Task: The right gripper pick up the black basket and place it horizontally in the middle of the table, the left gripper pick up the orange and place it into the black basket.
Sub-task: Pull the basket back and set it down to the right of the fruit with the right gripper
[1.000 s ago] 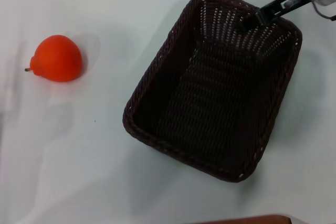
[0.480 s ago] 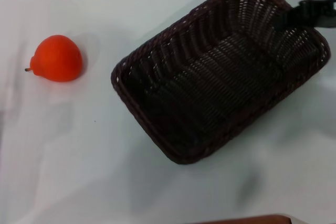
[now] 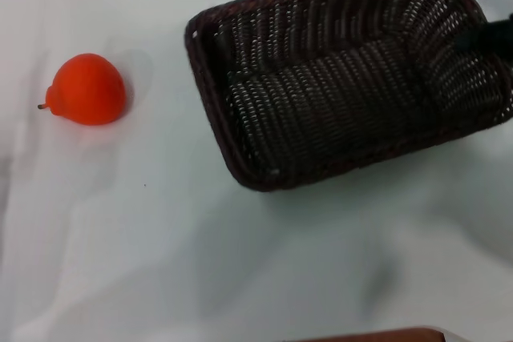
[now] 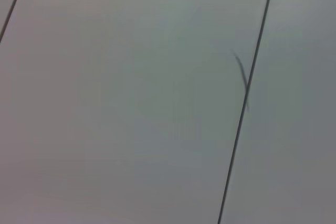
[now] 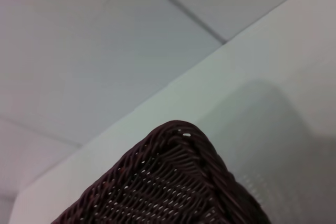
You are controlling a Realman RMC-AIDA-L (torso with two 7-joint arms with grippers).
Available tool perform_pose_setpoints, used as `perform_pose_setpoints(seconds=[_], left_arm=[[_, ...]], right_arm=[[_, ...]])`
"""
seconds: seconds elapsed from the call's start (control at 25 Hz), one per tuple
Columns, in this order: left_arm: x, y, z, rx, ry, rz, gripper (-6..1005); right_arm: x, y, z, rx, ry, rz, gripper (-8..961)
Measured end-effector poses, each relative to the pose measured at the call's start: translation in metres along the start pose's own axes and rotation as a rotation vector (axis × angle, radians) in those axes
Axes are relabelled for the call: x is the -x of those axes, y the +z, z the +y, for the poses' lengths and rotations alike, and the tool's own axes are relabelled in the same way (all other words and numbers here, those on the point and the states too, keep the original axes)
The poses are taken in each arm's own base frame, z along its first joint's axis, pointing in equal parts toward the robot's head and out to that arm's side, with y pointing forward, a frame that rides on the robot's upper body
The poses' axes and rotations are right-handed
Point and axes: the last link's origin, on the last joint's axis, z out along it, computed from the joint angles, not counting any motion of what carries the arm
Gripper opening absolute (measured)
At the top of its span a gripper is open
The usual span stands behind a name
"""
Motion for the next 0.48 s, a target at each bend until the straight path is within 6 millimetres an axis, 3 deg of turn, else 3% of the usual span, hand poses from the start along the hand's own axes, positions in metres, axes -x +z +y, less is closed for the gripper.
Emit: perform_pose_setpoints(seconds=[0.2, 0.48], left_arm=[[-0.001, 0.005, 0.001, 0.01, 0.004, 0.007, 774], [0.001, 0.009, 0.006, 0.037, 0.002, -0.005, 769]], right_arm=[[0.012, -0.001, 0.015, 0.021, 0.045, 0.003, 252], [0.019, 0.014, 0.022, -0.003, 0.092, 0.013, 272]])
